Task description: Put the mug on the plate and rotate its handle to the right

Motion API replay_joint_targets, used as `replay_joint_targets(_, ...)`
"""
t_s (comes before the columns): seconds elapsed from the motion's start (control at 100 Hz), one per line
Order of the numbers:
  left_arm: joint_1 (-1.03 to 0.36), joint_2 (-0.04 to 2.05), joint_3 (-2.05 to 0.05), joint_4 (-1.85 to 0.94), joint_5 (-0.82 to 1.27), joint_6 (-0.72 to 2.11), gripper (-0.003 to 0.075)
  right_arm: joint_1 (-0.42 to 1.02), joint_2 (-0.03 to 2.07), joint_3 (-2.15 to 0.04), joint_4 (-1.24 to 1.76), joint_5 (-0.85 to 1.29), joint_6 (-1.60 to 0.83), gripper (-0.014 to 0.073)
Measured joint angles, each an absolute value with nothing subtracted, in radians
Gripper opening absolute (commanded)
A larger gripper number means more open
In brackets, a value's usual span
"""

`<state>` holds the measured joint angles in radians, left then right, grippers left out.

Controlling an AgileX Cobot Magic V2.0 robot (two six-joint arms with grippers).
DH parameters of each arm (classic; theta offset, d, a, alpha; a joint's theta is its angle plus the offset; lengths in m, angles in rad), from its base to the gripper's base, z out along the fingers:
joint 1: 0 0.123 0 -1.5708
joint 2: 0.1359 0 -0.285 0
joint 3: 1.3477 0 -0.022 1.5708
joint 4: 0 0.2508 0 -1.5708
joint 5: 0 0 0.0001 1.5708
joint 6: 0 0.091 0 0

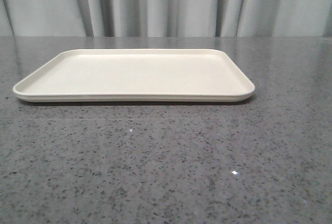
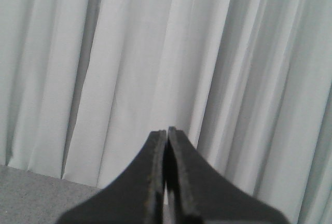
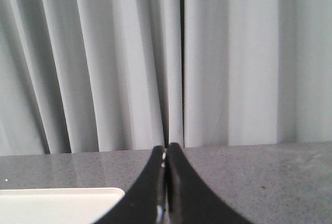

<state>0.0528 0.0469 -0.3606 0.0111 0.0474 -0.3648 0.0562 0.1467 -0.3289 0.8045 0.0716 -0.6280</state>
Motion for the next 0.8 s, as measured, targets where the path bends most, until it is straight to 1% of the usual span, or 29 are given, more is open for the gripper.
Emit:
replay_joint_targets(0.14,0.053,0.133,-0.48,0.048,0.18,-0.365,-0.002,0.056,0.233,-0.437,0.801,0.11,-0.692,-0.0056)
replay_joint_targets(0.27,0.053,0.222,-0.582,0.083,0.299,-0.365,-0.0019,0.056,0.271,-0.514,0.799,0.123,-0.722,-0.0056)
replay_joint_targets(0.38,0.053,0.307,-0.666,0.109,0.404,-0.339,0.0003,0.056,0.278,-0.543,0.798,0.123,-0.726,-0.0056)
replay_joint_targets(0.49,0.053,0.4,-0.747,0.109,0.503,-0.301,0.0094,0.056,0.278,-0.55,0.798,0.123,-0.728,-0.0041)
replay_joint_targets(0.59,0.053,0.476,-0.812,0.109,0.568,-0.281,0.0223,0.056,0.278,-0.552,0.798,0.123,-0.729,-0.0003)
replay_joint_targets(0.62,0.053,0.495,-0.829,0.109,0.584,-0.276,0.0274,0.056,0.278,-0.552,0.798,0.123,-0.729,0.001)
replay_joint_targets(0.65,0.053,0.516,-0.85,0.109,0.6,-0.272,0.0324,0.056,0.278,-0.552,0.798,0.123,-0.729,0.003)
replay_joint_targets(0.66,0.053,0.52,-0.854,0.109,0.602,-0.271,0.0324,0.056,0.278,-0.552,0.798,0.123,-0.729,0.0035)
replay_joint_targets(0.72,0.053,0.55,-0.888,0.109,0.622,-0.265,0.0404,0.056,0.278,-0.552,0.798,0.123,-0.729,0.0085)
replay_joint_targets(0.73,0.053,0.552,-0.892,0.109,0.625,-0.264,0.0404,0.056,0.278,-0.552,0.798,0.123,-0.729,0.0085)
replay_joint_targets(0.74,0.053,0.555,-0.895,0.109,0.625,-0.264,0.0418,0.056,0.278,-0.552,0.798,0.123,-0.729,0.0099)
replay_joint_targets(0.79,0.053,0.573,-0.92,0.109,0.634,-0.262,0.0432,0.056,0.278,-0.552,0.798,0.123,-0.729,0.0166)
replay_joint_targets(0.8,0.053,0.575,-0.923,0.109,0.635,-0.262,0.0432,0.056,0.278,-0.552,0.798,0.123,-0.729,0.0166)
